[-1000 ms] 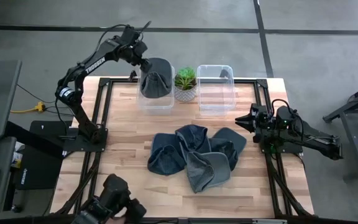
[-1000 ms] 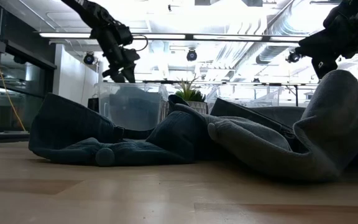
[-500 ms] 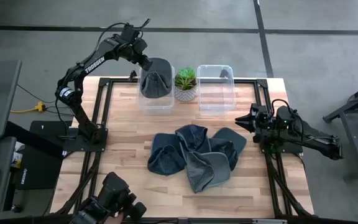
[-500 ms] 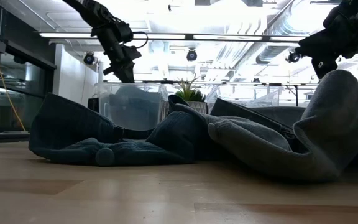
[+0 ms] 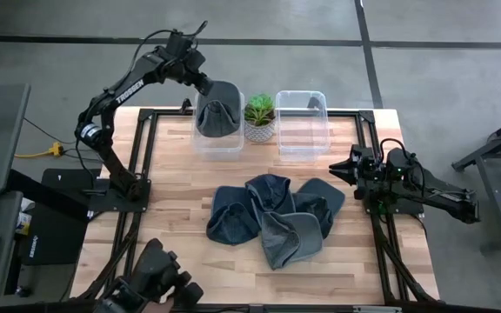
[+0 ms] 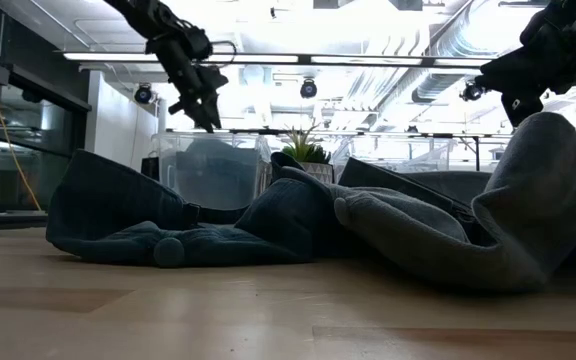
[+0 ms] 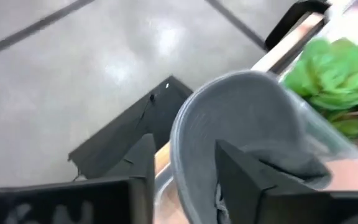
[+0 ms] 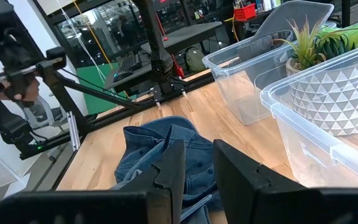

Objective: Pick & Place hat
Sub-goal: Put the gray cap into the left transparent bin

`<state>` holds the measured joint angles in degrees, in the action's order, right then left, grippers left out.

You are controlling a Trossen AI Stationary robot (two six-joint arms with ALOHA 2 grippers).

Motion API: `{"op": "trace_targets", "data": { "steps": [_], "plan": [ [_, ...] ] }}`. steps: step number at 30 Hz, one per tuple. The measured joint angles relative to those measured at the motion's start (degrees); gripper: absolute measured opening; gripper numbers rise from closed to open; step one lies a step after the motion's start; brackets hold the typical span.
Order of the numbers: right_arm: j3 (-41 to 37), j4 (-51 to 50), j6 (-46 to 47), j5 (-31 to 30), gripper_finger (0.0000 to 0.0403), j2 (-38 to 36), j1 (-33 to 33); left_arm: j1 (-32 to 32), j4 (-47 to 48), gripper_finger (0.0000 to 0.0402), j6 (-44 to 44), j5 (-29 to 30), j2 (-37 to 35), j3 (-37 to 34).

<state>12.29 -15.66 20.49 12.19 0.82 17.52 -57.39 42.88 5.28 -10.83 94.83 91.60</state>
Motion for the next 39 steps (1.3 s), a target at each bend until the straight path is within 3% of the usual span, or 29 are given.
{"op": "trace_targets", "data": {
  "steps": [4, 7, 12, 17, 27, 34, 39],
  "plan": [
    [0.01, 0.00, 0.00, 0.00, 0.0078, 0.00, 0.00, 0.02, 1.26, 0.0179, -1.06, -2.23, -2.21, 0.02],
    [0.01, 0.00, 0.00, 0.00, 0.0078, 0.00, 0.00, 0.25, 1.83, 0.0214, -2.65, -7.86, -4.21, 0.01],
    [0.00, 0.00, 0.00, -0.02, 0.0078, 0.00, 0.00, 3.31, 4.72, 0.0235, -2.16, -15.59, -6.26, -0.01],
    [0.01, 0.00, 0.00, -0.01, 0.0078, 0.00, 0.00, 9.70, 6.41, 0.0236, -1.57, -14.27, -7.73, 0.01],
    [-0.01, 0.00, 0.00, -0.01, 0.0078, 0.00, 0.00, 25.91, 6.51, 0.0236, -11.11, -13.55, -8.17, -0.01],
    [0.01, 0.02, -1.07, -0.17, 0.0078, 0.00, 0.00, 38.42, 5.32, 0.0236, -19.35, -6.50, -6.04, -0.17],
    [0.01, 0.04, -0.88, -0.14, 0.0078, 0.00, 0.00, 45.14, -2.21, 0.0236, -26.24, -3.95, -5.81, -3.30]
  ]
}}
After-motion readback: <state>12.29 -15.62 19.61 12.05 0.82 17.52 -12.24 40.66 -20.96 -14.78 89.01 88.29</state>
